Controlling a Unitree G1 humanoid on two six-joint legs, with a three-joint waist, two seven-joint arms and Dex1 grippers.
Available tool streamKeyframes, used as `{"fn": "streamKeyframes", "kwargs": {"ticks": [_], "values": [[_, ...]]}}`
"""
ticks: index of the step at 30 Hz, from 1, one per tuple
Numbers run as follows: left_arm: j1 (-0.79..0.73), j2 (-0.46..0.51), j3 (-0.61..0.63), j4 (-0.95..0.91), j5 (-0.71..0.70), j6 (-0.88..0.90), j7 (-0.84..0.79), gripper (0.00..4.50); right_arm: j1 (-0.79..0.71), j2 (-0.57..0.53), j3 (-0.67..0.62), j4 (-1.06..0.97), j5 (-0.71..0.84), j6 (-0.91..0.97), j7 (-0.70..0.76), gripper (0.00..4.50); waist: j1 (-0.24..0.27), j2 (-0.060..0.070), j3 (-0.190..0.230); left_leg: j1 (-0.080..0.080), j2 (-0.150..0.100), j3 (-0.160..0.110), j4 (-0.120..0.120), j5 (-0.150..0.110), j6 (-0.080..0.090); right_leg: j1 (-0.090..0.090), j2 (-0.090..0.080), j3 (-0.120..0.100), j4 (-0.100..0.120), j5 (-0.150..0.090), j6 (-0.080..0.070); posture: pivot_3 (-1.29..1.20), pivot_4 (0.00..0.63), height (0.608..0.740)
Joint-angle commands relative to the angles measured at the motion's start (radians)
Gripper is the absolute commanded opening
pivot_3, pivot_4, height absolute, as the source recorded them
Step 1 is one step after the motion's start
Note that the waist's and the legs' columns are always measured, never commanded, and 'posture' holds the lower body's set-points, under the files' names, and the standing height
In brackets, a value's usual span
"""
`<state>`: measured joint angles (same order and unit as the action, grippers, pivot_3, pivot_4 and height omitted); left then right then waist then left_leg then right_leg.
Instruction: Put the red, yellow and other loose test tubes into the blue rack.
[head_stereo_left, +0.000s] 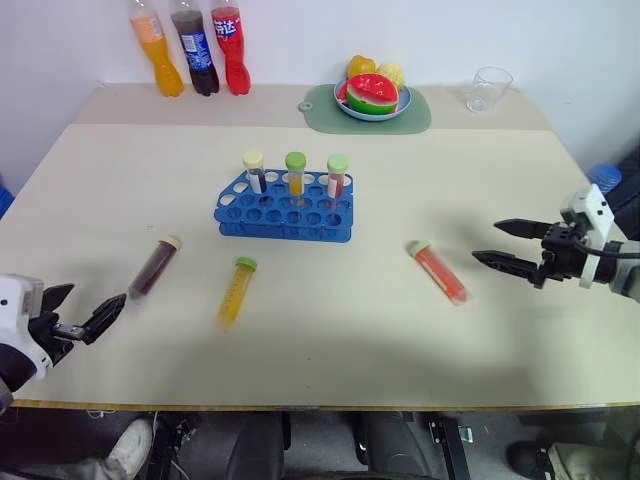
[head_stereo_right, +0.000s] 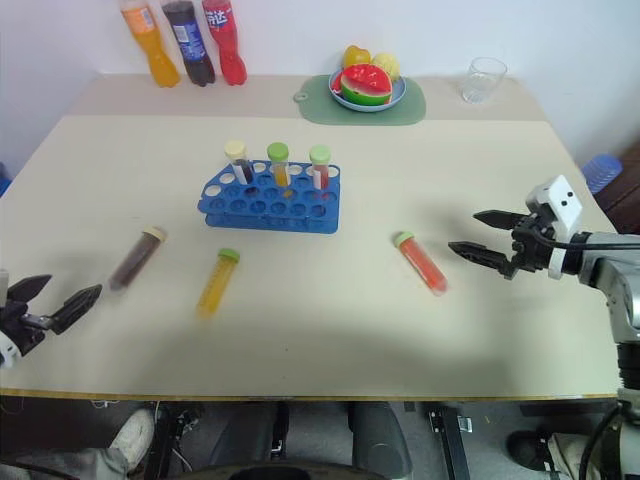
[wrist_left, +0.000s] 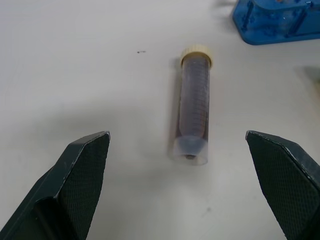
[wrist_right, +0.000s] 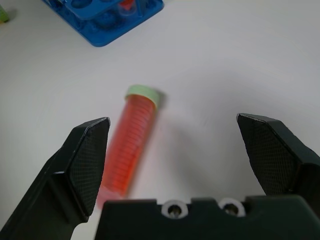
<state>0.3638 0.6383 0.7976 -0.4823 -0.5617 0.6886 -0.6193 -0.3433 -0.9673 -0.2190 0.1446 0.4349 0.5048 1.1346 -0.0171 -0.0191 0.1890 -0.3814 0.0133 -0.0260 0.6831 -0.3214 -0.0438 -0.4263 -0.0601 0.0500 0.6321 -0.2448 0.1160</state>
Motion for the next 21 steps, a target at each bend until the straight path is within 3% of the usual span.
{"fn": "streamKeyframes", "kwargs": {"ticks": [1, 11, 15, 21], "values": [[0.009, -0.001, 0.037, -0.035, -0.016, -0.008, 0.019, 4.48, -0.032, -0.014, -0.001, -0.004, -0.004, -0.010, 0.006, 4.50, 0.000, 0.000, 0.000, 0.000, 0.000, 0.000, 0.000, 0.000, 0.000, 0.000, 0.000, 0.000, 0.000, 0.000, 0.000, 0.00, 0.150, 0.734], [-0.009, 0.004, 0.041, -0.059, -0.051, -0.020, 0.051, 4.48, -0.069, 0.004, 0.038, 0.005, -0.050, -0.007, -0.046, 4.50, 0.002, 0.000, 0.000, 0.000, 0.000, 0.000, 0.000, 0.000, 0.000, 0.000, 0.000, 0.000, 0.000, 0.000, 0.000, 0.00, 0.150, 0.734], [-0.074, -0.007, -0.018, -0.113, -0.094, -0.010, 0.081, 4.48, -0.116, -0.008, 0.103, -0.028, -0.079, 0.102, -0.081, 4.50, 0.001, 0.000, 0.000, 0.001, 0.000, 0.000, 0.000, 0.000, 0.000, 0.000, 0.000, 0.000, 0.000, 0.000, 0.000, 0.00, 0.150, 0.734], [-0.239, 0.014, -0.323, -0.143, -0.092, -0.011, 0.039, 4.48, -0.206, 0.006, 0.186, -0.156, -0.050, 0.408, -0.160, 4.50, 0.005, 0.001, -0.001, 0.000, 0.000, 0.000, 0.000, 0.000, 0.000, 0.001, 0.000, 0.000, 0.000, 0.000, 0.000, 0.00, 0.150, 0.734]]}}
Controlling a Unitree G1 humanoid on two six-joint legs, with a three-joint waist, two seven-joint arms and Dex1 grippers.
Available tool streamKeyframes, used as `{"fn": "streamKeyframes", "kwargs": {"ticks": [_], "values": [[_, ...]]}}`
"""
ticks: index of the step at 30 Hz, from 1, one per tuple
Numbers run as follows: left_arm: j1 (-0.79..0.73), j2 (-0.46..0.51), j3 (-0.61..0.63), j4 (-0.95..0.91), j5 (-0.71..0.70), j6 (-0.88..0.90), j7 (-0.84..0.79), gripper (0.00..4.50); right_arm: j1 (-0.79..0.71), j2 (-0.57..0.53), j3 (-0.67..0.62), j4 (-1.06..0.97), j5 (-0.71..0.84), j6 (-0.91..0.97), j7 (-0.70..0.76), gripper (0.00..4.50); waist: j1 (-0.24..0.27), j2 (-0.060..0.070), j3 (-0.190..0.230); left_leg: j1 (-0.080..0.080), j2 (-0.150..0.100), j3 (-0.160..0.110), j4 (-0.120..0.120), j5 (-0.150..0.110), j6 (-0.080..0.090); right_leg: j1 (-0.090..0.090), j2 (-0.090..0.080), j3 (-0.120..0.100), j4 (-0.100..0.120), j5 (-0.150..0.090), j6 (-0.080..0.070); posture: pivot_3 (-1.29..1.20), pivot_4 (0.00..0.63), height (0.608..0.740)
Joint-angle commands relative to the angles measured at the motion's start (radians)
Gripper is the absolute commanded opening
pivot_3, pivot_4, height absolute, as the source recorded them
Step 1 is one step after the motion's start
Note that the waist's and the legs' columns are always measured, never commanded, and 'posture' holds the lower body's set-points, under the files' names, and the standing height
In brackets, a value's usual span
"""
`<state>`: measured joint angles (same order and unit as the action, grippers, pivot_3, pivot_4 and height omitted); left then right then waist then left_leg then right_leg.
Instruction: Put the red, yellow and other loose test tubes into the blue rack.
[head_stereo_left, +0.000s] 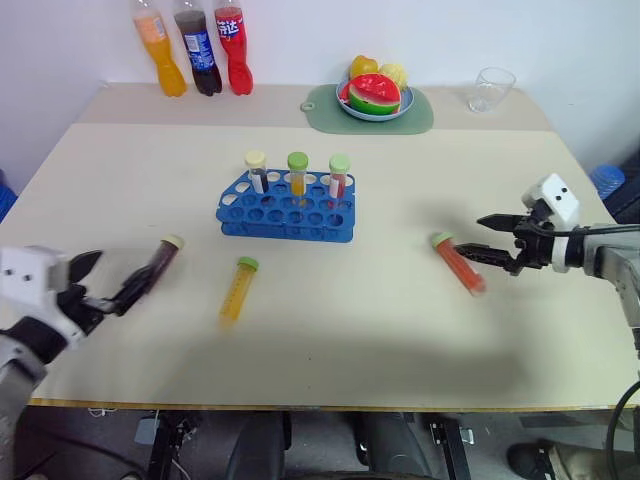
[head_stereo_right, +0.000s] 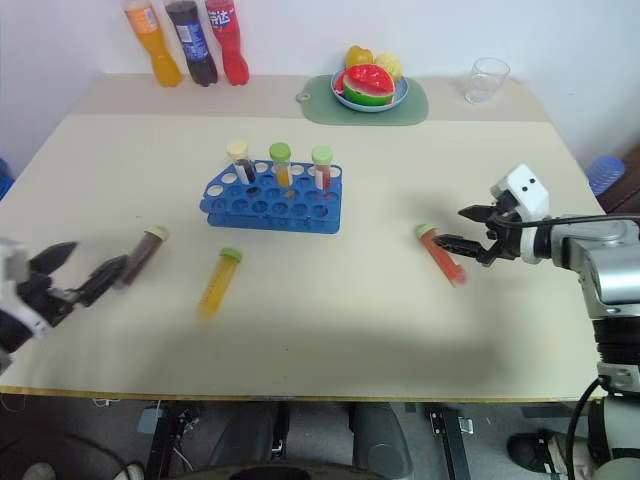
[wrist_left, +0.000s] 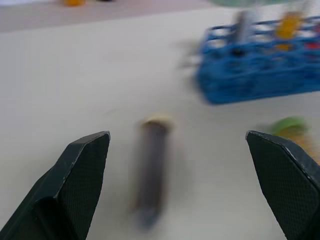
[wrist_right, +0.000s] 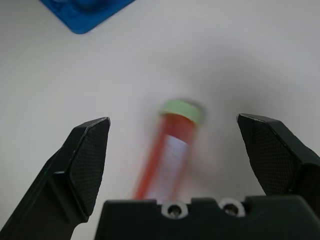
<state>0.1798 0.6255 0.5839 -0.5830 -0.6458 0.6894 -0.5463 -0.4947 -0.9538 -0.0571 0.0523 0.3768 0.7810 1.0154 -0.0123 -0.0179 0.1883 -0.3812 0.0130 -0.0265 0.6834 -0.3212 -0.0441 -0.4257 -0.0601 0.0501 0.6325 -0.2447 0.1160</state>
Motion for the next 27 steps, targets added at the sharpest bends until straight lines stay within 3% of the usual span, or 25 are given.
{"fn": "streamKeyframes", "kwargs": {"ticks": [1, 4, 7, 12, 16, 19, 25, 27], "values": [[-0.091, 0.029, -0.166, -0.044, -0.011, -0.010, -0.050, 4.48, -0.089, 0.001, 0.044, -0.055, 0.006, 0.197, -0.061, 4.50, -0.001, 0.000, 0.000, 0.000, 0.000, 0.000, 0.000, 0.000, 0.000, 0.000, 0.000, 0.000, 0.000, 0.000, 0.000, 0.00, 0.150, 0.734], [-0.157, 0.043, -0.301, -0.053, 0.003, -0.022, -0.100, 4.48, -0.190, 0.032, 0.102, -0.001, -0.016, 0.356, -0.127, 4.50, -0.005, 0.000, 0.000, 0.000, 0.000, 0.000, 0.000, 0.000, 0.000, 0.000, 0.000, 0.000, 0.000, 0.000, 0.000, 0.00, 0.150, 0.734], [-0.184, 0.065, -0.418, -0.090, 0.017, -0.041, -0.162, 4.48, -0.261, 0.023, 0.193, 0.069, -0.085, 0.399, -0.166, 4.50, -0.006, 0.000, 0.000, 0.000, 0.000, 0.000, 0.000, 0.000, 0.000, -0.001, 0.000, 0.000, 0.000, 0.000, 0.000, 0.00, 0.150, 0.734], [-0.188, 0.061, -0.491, -0.133, 0.013, -0.065, -0.193, 4.48, -0.285, -0.019, 0.291, 0.116, -0.141, 0.391, -0.144, 4.50, -0.001, 0.000, 0.000, -0.003, 0.000, 0.000, 0.000, 0.000, 0.000, -0.002, 0.000, 0.000, -0.001, 0.000, 0.000, 0.00, 0.150, 0.734], [-0.157, 0.059, -0.546, -0.166, 0.036, -0.099, -0.208, 4.48, -0.354, 0.012, 0.351, 0.225, -0.171, 0.446, -0.143, 4.50, -0.006, 0.001, 0.000, -0.003, 0.000, 0.000, 0.000, 0.000, 0.000, -0.003, 0.000, 0.000, -0.001, 0.000, 0.000, 0.00, 0.150, 0.734], [-0.133, 0.058, -0.545, -0.171, 0.040, -0.114, -0.202, 4.50, -0.394, 0.019, 0.382, 0.251, -0.178, 0.454, -0.115, 3.65, -0.007, 0.001, 0.000, -0.003, 0.000, 0.000, 0.000, 0.000, 0.000, -0.003, 0.001, 0.000, -0.001, 0.000, 0.000, 0.00, 0.150, 0.734], [-0.091, 0.053, -0.551, -0.167, 0.063, -0.152, -0.197, 4.50, -0.428, 0.010, 0.436, 0.246, -0.176, 0.449, -0.043, 0.78, -0.003, 0.001, 0.000, -0.003, 0.000, 0.000, 0.000, 0.000, 0.000, -0.003, 0.001, 0.000, -0.001, 0.000, 0.000, 0.00, 0.150, 0.734], [-0.084, 0.053, -0.552, -0.164, 0.068, -0.162, -0.196, 4.50, -0.426, 0.006, 0.441, 0.229, -0.177, 0.438, -0.026, 0.70, -0.001, 0.001, 0.000, -0.003, 0.000, -0.001, 0.000, 0.000, 0.000, -0.003, 0.001, 0.000, -0.001, 0.000, 0.000, 0.00, 0.150, 0.734]]}}
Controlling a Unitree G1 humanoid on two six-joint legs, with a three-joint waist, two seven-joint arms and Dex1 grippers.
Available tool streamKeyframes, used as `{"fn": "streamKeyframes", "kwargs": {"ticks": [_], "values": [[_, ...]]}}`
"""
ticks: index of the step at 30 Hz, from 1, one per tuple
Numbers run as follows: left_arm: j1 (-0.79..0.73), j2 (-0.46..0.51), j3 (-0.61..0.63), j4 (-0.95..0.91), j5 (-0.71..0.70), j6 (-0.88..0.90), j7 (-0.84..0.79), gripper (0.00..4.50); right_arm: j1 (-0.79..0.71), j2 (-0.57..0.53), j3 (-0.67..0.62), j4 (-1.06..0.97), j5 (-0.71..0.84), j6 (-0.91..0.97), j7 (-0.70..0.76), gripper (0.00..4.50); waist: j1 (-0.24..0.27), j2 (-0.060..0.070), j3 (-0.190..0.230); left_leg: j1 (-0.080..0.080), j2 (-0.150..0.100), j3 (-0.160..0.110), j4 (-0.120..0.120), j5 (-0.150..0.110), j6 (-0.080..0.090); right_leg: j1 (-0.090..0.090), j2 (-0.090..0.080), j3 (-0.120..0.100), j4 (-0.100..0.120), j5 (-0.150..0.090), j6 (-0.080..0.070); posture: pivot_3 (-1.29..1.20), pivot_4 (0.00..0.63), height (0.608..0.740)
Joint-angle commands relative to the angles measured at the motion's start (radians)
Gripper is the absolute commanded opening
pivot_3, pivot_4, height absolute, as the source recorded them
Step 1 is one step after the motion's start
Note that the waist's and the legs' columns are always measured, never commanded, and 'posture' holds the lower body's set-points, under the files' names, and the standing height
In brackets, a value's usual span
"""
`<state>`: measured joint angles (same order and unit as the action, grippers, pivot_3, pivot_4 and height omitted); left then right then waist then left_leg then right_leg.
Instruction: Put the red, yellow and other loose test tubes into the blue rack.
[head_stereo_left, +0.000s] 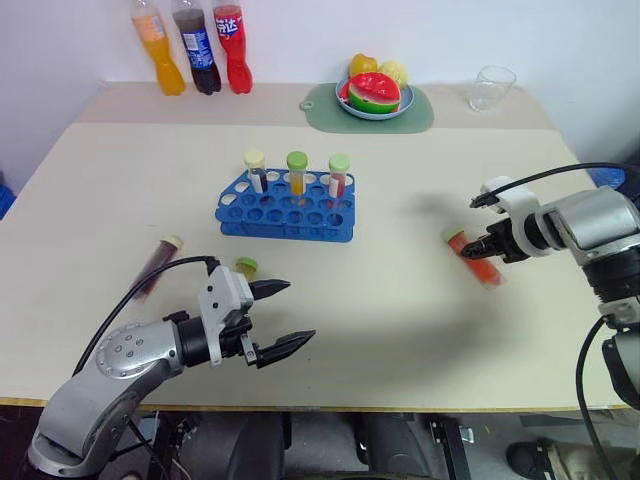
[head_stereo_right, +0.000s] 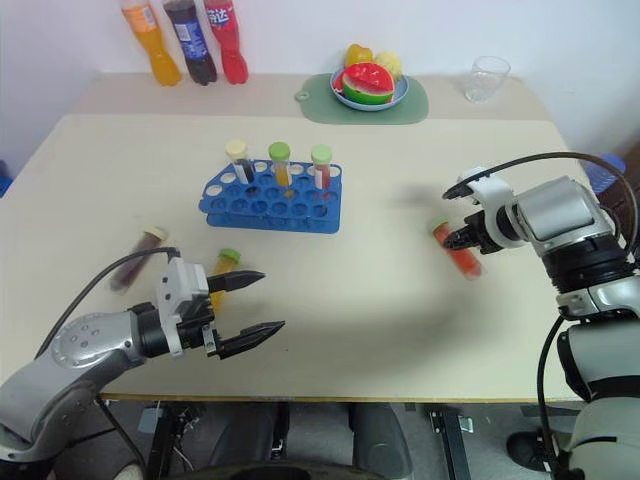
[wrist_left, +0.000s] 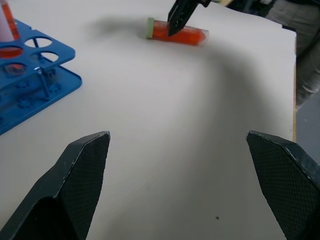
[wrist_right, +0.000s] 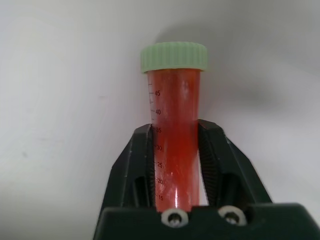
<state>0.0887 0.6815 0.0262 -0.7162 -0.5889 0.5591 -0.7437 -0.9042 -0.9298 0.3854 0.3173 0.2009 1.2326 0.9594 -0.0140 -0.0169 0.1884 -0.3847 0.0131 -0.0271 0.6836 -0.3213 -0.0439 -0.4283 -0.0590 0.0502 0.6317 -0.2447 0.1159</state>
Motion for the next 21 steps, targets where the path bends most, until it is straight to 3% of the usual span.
{"fn": "streamKeyframes", "kwargs": {"ticks": [1, 3, 5, 9, 12, 13, 15, 17, 21], "values": [[0.016, -0.003, 0.010, -0.025, 0.016, -0.040, 0.003, 4.50, -0.003, -0.024, -0.022, -0.074, 0.009, -0.056, 0.047, 0.70, 0.000, 0.000, 0.000, 0.000, 0.000, 0.000, 0.000, 0.000, 0.000, 0.000, 0.000, 0.000, 0.000, 0.000, 0.000, 0.00, 0.150, 0.734], [0.031, -0.002, 0.019, -0.020, 0.021, -0.052, 0.002, 4.50, 0.017, -0.031, -0.052, -0.126, 0.021, -0.104, 0.067, 0.70, 0.000, 0.000, 0.000, 0.000, 0.000, 0.000, 0.000, 0.000, 0.000, 0.000, 0.000, 0.000, 0.000, 0.000, 0.000, 0.00, 0.150, 0.734], [0.054, 0.002, 0.041, 0.006, 0.043, -0.079, 0.005, 4.50, 0.105, -0.022, -0.159, -0.238, 0.042, -0.303, 0.055, 0.70, 0.000, 0.000, 0.000, 0.000, 0.000, 0.000, 0.000, 0.000, 0.000, 0.000, 0.000, 0.000, 0.000, 0.000, 0.000, 0.00, 0.150, 0.734], [0.069, -0.010, 0.072, 0.040, 0.053, -0.105, 0.019, 4.50, 0.220, 0.032, -0.306, -0.351, 0.093, -0.508, 0.041, 0.70, 0.000, 0.001, 0.000, 0.000, 0.000, 0.000, 0.000, 0.000, 0.000, 0.000, 0.000, 0.000, 0.000, 0.000, 0.000, 0.00, 0.150, 0.734], [0.049, -0.066, 0.131, 0.124, 0.076, -0.148, 0.083, 4.50, 0.376, 0.218, -0.458, -0.555, 0.209, -0.693, -0.028, 0.70, 0.000, -0.001, -0.001, 0.001, 0.001, -0.001, 0.000, 0.000, 0.000, 0.001, 0.001, -0.001, 0.000, 0.000, 0.000, 0.00, 0.150, 0.734], [0.028, -0.094, 0.141, 0.164, 0.086, -0.169, 0.107, 4.50, 0.395, 0.337, -0.463, -0.583, 0.230, -0.731, -0.106, 0.70, -0.003, 0.000, -0.001, 0.001, 0.002, -0.001, 0.000, 0.000, 0.000, 0.001, 0.002, 0.000, 0.000, 0.000, 0.000, 0.00, 0.150, 0.734], [0.003, -0.127, 0.149, 0.208, 0.099, -0.194, 0.128, 4.50, 0.412, 0.473, -0.460, -0.605, 0.239, -0.769, -0.196, 0.70, -0.007, 0.001, 0.000, 0.002, 0.003, -0.001, 0.000, 0.000, 0.000, 0.001, 0.003, 0.000, 0.002, 0.000, 0.000, 0.00, 0.150, 0.734], [-0.010, -0.145, 0.150, 0.230, 0.110, -0.209, 0.138, 4.50, 0.422, 0.537, -0.453, -0.612, 0.230, -0.799, -0.232, 0.70, -0.005, 0.001, 0.000, 0.002, 0.003, -0.001, 0.000, 0.001, -0.002, 0.001, 0.003, 0.000, 0.003, 0.001, -0.001, 0.00, 0.150, 0.734], [-0.091, -0.226, 0.169, 0.354, 0.183, -0.292, 0.243, 4.50, 0.376, 0.829, -0.325, -0.390, 0.082, -1.045, -0.419, 0.70, -0.005, 0.000, -0.002, 0.005, 0.002, -0.001, 0.000, 0.002, -0.003, 0.003, 0.003, 0.000, 0.003, 0.001, -0.001, 0.00, 0.150, 0.734]]}}
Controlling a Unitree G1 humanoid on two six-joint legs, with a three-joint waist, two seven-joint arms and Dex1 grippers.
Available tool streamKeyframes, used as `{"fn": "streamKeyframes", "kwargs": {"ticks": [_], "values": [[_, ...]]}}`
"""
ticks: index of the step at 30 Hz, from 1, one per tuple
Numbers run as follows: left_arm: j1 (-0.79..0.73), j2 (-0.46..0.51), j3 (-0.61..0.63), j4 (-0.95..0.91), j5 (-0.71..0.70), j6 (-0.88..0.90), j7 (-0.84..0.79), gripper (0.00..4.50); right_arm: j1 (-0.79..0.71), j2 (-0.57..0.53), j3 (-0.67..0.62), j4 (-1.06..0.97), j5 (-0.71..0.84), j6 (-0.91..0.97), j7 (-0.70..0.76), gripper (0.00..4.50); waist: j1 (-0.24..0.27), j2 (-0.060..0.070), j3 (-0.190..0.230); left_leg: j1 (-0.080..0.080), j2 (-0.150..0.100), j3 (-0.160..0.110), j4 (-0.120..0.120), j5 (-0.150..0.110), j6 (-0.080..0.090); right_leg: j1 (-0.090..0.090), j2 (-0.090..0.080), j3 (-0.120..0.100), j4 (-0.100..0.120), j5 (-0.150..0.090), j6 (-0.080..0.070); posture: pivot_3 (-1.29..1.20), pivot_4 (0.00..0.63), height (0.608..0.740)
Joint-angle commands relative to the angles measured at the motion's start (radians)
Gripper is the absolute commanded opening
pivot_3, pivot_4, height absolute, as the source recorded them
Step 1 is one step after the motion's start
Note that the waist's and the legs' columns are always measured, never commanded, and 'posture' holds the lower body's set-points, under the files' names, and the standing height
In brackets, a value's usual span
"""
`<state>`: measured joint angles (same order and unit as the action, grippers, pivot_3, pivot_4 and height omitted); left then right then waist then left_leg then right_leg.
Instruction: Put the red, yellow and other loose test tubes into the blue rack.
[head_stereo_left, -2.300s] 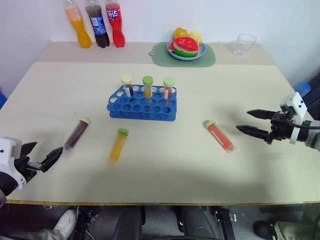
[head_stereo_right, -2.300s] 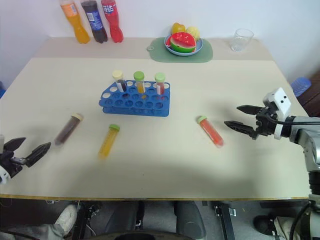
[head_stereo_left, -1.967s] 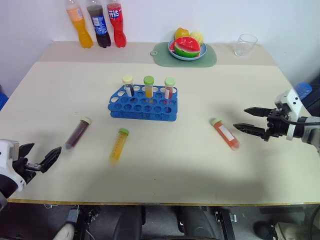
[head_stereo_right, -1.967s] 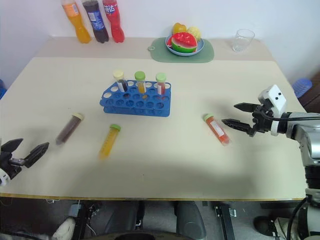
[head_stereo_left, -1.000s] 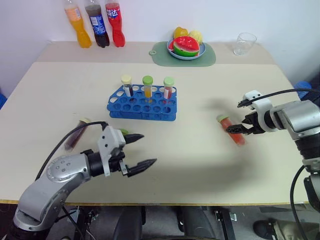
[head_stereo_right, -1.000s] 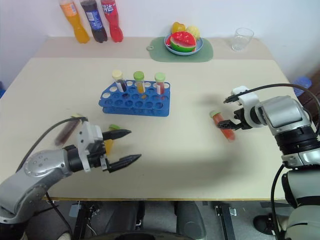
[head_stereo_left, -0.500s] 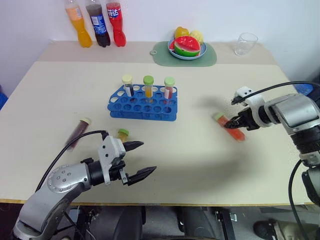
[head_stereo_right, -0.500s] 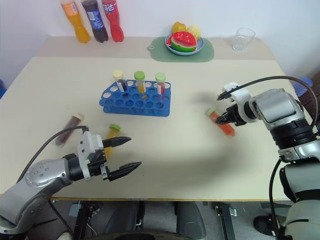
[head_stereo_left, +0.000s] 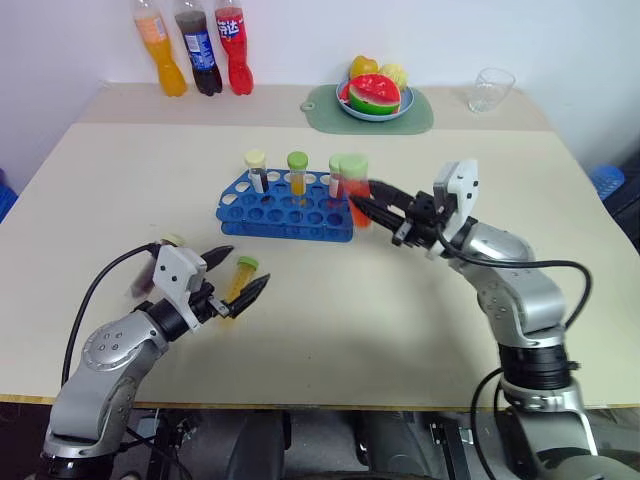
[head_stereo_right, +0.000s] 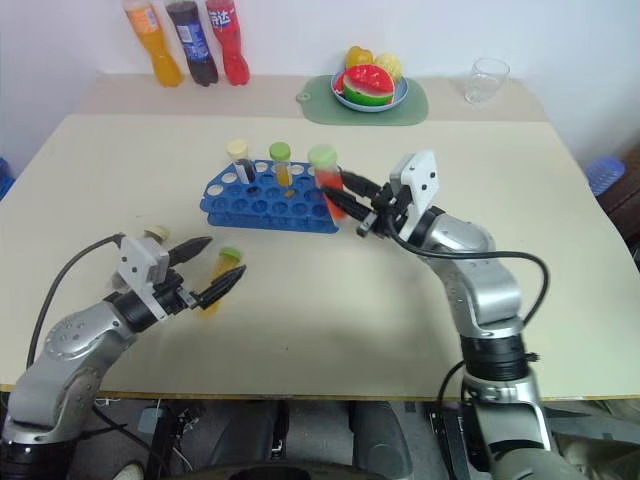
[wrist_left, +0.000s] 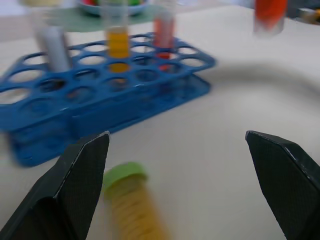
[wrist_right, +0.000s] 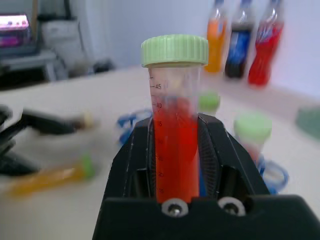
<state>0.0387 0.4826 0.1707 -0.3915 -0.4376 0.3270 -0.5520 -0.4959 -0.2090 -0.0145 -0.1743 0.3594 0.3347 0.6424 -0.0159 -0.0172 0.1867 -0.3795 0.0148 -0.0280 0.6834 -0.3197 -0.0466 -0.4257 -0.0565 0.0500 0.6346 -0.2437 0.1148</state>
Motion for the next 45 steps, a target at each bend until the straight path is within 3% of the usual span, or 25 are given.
{"fn": "streamKeyframes", "kwargs": {"ticks": [1, 6, 13, 45], "values": [[-0.044, -0.034, 0.024, 0.030, 0.031, -0.063, 0.051, 4.50, -0.040, 0.138, 0.083, 0.140, -0.099, -0.183, -0.120, 0.70, -0.007, 0.000, 0.000, 0.000, 0.000, 0.000, -0.001, 0.000, -0.001, 0.000, 0.000, 0.000, 0.001, 0.000, 0.000, 0.00, 0.150, 0.734], [-0.010, -0.037, 0.014, -0.026, 0.016, -0.052, 0.036, 4.50, -0.081, 0.204, 0.103, 0.311, -0.156, -0.317, -0.160, 0.70, -0.003, 0.000, 0.000, -0.001, 0.000, 0.000, -0.001, 0.000, -0.001, -0.001, -0.001, 0.000, 0.000, 0.000, 0.000, 0.00, 0.150, 0.734], [0.020, -0.034, 0.021, -0.084, -0.008, -0.021, 0.040, 4.50, -0.111, 0.206, 0.075, 0.444, -0.169, -0.414, -0.187, 0.70, -0.006, 0.001, 0.000, 0.000, 0.000, 0.000, -0.001, 0.000, -0.001, -0.001, 0.000, 0.000, 0.001, 0.000, 0.000, 0.00, 0.150, 0.734], [0.024, -0.031, 0.009, -0.117, -0.006, 0.012, 0.037, 4.50, -0.074, 0.172, 0.072, 0.533, -0.217, -0.473, -0.194, 0.70, -0.008, 0.001, 0.001, 0.000, 0.000, 0.000, -0.001, 0.000, -0.001, -0.001, 0.000, 0.000, 0.001, 0.000, 0.000, 0.00, 0.150, 0.734]]}}
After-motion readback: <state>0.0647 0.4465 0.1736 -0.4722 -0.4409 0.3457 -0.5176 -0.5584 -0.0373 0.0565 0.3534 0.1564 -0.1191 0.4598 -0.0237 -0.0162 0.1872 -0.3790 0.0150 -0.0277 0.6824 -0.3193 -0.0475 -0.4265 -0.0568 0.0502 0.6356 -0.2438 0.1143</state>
